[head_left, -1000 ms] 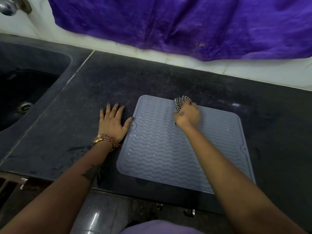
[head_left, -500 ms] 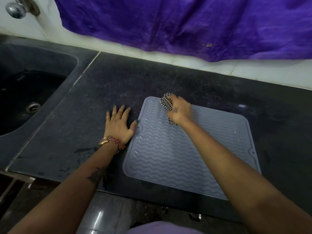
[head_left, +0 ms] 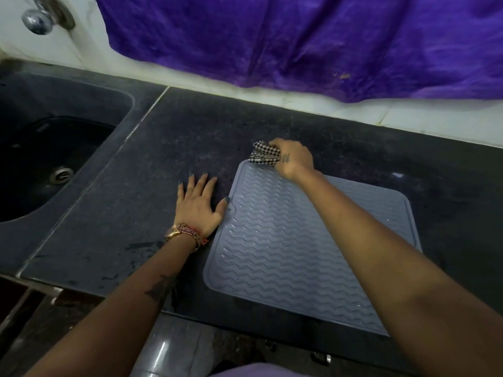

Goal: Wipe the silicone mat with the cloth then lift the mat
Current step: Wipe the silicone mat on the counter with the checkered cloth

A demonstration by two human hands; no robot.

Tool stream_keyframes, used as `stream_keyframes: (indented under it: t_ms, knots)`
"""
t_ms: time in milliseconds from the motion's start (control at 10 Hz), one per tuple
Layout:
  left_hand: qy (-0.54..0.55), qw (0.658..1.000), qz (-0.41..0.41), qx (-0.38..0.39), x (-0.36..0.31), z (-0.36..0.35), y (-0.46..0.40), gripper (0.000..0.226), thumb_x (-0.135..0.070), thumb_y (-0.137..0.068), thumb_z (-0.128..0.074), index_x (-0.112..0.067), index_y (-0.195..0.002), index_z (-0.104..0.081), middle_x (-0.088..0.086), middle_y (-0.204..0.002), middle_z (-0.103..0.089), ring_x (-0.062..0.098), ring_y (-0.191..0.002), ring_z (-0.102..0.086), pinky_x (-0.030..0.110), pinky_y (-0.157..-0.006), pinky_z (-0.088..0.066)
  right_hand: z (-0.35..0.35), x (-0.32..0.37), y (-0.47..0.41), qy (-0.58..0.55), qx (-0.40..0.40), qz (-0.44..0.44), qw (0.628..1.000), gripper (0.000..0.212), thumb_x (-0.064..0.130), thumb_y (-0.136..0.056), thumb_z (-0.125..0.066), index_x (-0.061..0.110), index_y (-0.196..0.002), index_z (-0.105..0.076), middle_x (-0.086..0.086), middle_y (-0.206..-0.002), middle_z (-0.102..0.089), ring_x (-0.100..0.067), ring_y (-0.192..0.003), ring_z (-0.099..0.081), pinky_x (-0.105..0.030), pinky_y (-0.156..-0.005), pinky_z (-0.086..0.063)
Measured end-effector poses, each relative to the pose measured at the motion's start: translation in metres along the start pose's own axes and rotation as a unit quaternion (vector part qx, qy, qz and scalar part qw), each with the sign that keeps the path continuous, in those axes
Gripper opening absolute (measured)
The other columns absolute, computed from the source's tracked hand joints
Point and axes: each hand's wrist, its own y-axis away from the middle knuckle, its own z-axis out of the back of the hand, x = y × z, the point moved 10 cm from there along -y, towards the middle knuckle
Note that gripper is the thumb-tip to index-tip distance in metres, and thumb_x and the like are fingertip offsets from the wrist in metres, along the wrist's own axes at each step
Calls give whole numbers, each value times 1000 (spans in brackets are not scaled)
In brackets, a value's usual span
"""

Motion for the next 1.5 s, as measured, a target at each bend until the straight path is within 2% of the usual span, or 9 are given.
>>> stream_keyframes:
  t_ms: [200, 400, 500, 700, 800, 900, 1300, 1400, 1500]
  knots:
    - [-4, 1000, 0, 1, 0, -1, 0, 76, -64, -81, -18, -24, -146, -24, 2, -156, -18, 24, -145, -2, 44, -118, 5, -44, 37, 17, 89, 19, 102, 991, 62, 5, -86, -54, 16, -142, -32, -11, -135, -45, -34, -114, -48, -42, -95, -45]
    - [-8, 1000, 0, 9, -1, -1, 0, 76, -63, -81, -18, -24, -146, -24, 2, -156, -17, 24, -145, -1, 44, -118, 5, -35, 32, 2, 68, 54, 121, 989, 59, 4, -85, -55, 22, -139, -38, -11, -136, -48, -34, -119, -49, -41, -96, -42]
    - [-4, 1000, 1, 9, 0, -1, 0, 76, -63, -81, -18, -24, -146, -24, 2, -156, -17, 24, -145, -2, 44, -118, 5, -49, 35, 13, 94, 41, 133, 986, 67, -1, -85, -51, 21, -144, -29, -9, -142, -43, -35, -119, -45, -43, -97, -43]
    - [-7, 1000, 0, 9, -2, 0, 1, 76, -63, -81, -18, -24, -146, -24, 2, -156, -17, 24, -145, -1, 44, -118, 5, -41, 36, 19, 60, 20, 145, 987, 62, 4, -83, -56, 26, -138, -38, -8, -133, -53, -33, -114, -50, -41, -91, -43]
    - [-6, 1000, 3, 9, 1, -1, 0, 76, -63, -81, -18, -24, -146, -24, 2, -156, -17, 24, -145, -1, 44, -118, 5, -51, 37, 43, 39, -16, 147, 988, 66, -1, -82, -49, 28, -139, -36, -1, -139, -48, -28, -117, -46, -39, -96, -40]
    - [-4, 1000, 0, 9, -1, 0, 1, 76, -62, -81, -18, -24, -146, -24, 2, -156, -17, 24, -145, -1, 44, -118, 5, -44, 38, 29, 31, 13, 135, 990, 63, -2, -83, -51, 29, -136, -40, -3, -134, -52, -30, -115, -48, -39, -93, -42]
    - [5, 1000, -2, 3, -2, 2, 1, 74, -59, -81, -20, -23, -146, -24, 2, -156, -18, 25, -145, -1, 43, -117, 5, -43, 44, 54, 19, 11, 158, 987, 56, 2, -84, -52, 31, -131, -45, 1, -133, -54, -27, -118, -46, -39, -94, -38]
    - [3, 1000, -1, 8, -1, 1, 1, 70, -54, -84, -24, -23, -146, -23, 2, -156, -17, 26, -145, -2, 44, -117, 5, -44, 47, 65, 29, -2, 154, 988, 59, 1, -84, -50, 32, -134, -41, 4, -136, -51, -24, -121, -43, -39, -96, -34]
    - [2, 1000, -2, 5, -2, 2, 1, 58, -44, -94, -33, -22, -146, -23, 3, -156, -17, 26, -145, -3, 45, -118, 3, -36, 50, 57, 0, 44, 156, 987, 57, -1, -82, -52, 30, -129, -47, 2, -133, -53, -27, -120, -44, -39, -95, -38]
